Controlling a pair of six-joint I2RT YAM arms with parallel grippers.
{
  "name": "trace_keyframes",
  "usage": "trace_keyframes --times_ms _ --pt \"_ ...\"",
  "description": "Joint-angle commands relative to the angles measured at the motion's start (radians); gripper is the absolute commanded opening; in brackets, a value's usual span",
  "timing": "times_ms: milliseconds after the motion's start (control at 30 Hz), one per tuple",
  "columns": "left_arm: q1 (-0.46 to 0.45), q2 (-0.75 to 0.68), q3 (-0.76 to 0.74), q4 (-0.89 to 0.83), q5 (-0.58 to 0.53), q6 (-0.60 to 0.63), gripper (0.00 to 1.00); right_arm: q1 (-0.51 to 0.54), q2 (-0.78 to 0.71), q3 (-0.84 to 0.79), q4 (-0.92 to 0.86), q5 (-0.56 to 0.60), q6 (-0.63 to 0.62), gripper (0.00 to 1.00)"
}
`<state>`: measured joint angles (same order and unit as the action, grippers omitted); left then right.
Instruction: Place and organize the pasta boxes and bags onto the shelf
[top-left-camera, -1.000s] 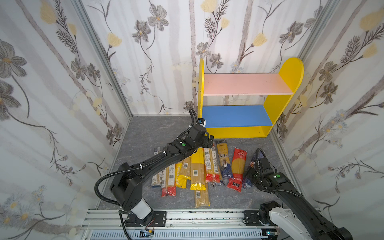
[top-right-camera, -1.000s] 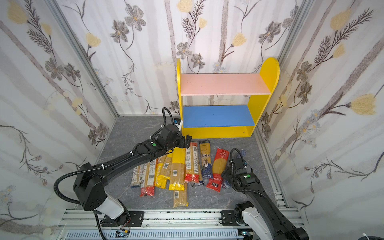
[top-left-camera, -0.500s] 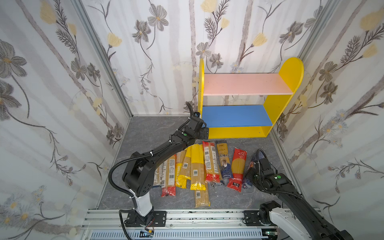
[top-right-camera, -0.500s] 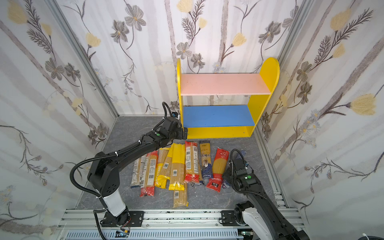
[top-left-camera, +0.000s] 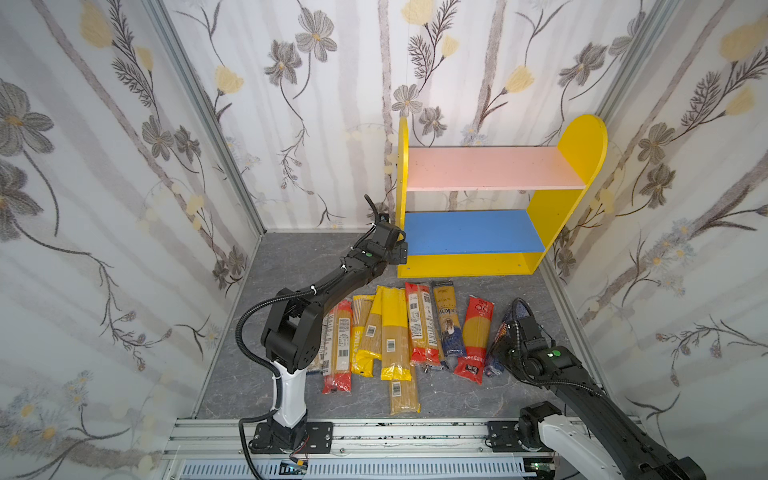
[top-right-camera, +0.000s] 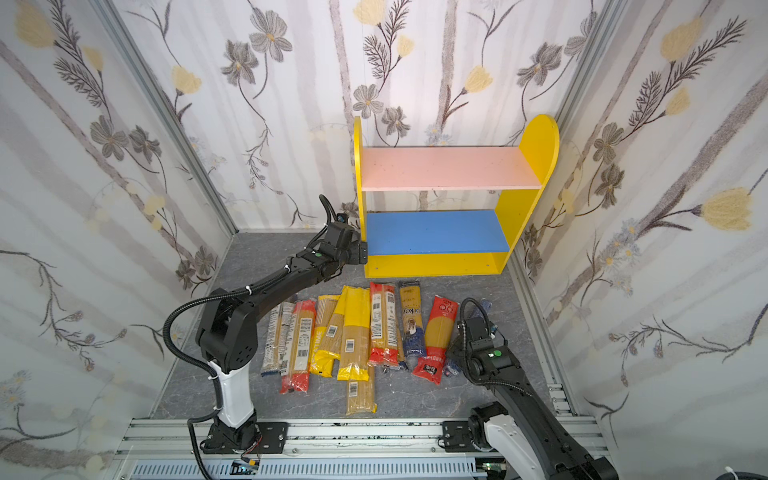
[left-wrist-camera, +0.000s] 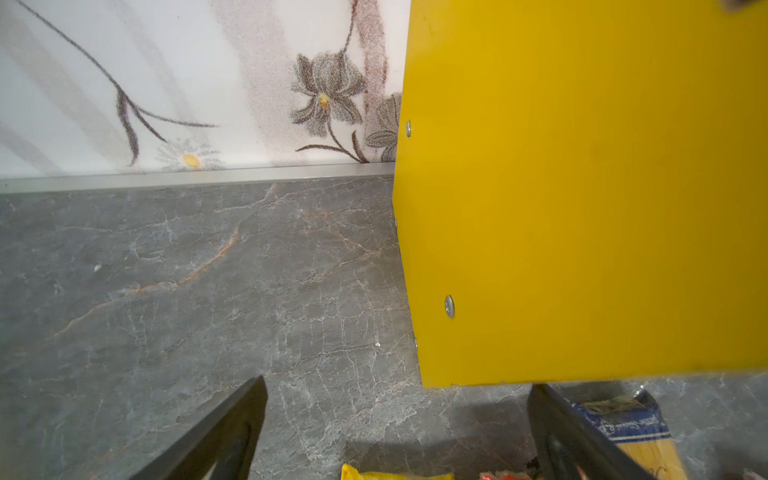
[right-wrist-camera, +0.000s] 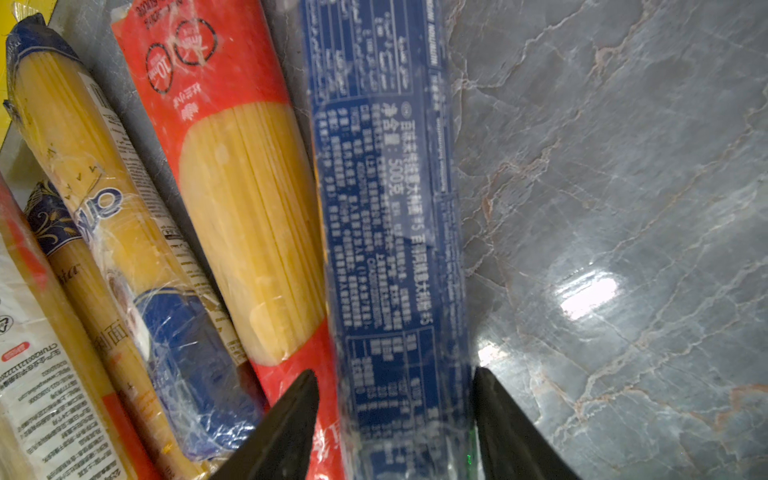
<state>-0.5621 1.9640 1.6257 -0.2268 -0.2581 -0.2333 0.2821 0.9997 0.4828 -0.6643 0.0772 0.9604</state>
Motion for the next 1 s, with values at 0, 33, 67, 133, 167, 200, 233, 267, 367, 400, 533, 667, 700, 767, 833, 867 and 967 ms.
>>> trace_keyframes --times_ms 0,33,67,133,167,200,233,267,367,400,533,667,700,767,833,867,967 --pt "0.02 0.022 0.037 0.026 -0.055 0.012 0.99 0.001 0.017 0.018 0.052 0.015 0.012 0.56" --pt "0.025 0.029 0.046 0.026 -0.055 0.015 0.99 0.002 0.023 0.023 0.053 0.015 0.009 0.56" --pt "0.033 0.037 0.057 0.026 -0.055 0.017 0.99 0.001 0.03 0.029 0.055 0.015 0.008 0.56" --pt "0.047 0.047 0.073 0.026 -0.056 0.02 0.99 0.001 0.044 0.039 0.055 0.016 0.002 0.55" --pt "0.055 0.054 0.08 0.025 -0.054 0.021 0.99 0.0 0.05 0.046 0.055 0.018 -0.001 0.55" --pt "0.06 0.058 0.085 0.026 -0.053 0.024 0.99 0.001 0.056 0.05 0.056 0.017 -0.003 0.55" --pt "0.067 0.063 0.092 0.026 -0.053 0.026 0.99 0.0 0.06 0.054 0.056 0.018 -0.003 0.55" --pt "0.073 0.067 0.099 0.026 -0.045 0.034 0.99 -0.001 0.066 0.058 0.055 0.019 -0.005 0.55" --pt "0.079 0.069 0.109 0.024 -0.035 0.056 0.99 -0.001 0.076 0.063 0.052 0.017 -0.01 0.56" --pt "0.079 0.062 0.106 0.023 -0.025 0.063 0.99 0.0 0.081 0.063 0.049 0.013 -0.011 0.57" --pt "0.076 0.007 0.057 0.021 0.015 0.062 1.0 0.001 0.087 0.063 0.013 0.003 -0.012 0.63" --pt "0.064 -0.08 -0.041 0.021 0.006 0.064 1.0 0.002 0.078 0.034 0.007 -0.009 -0.004 0.69" --pt "0.06 -0.105 -0.067 0.023 0.002 0.064 1.0 0.002 0.076 0.024 0.008 -0.013 -0.001 0.69" --pt "0.056 -0.156 -0.118 0.022 0.002 0.059 1.0 0.001 0.078 0.006 0.017 -0.022 0.001 0.69" --pt "0.051 -0.206 -0.165 0.022 0.004 0.049 1.0 0.003 0.086 -0.006 0.028 -0.026 0.001 0.69" --pt "0.049 -0.232 -0.187 0.021 0.004 0.041 1.0 0.003 0.093 -0.008 0.035 -0.026 0.0 0.69" --pt "0.047 -0.303 -0.244 0.021 -0.003 0.02 1.0 0.004 0.124 -0.006 0.057 -0.02 -0.014 0.67"
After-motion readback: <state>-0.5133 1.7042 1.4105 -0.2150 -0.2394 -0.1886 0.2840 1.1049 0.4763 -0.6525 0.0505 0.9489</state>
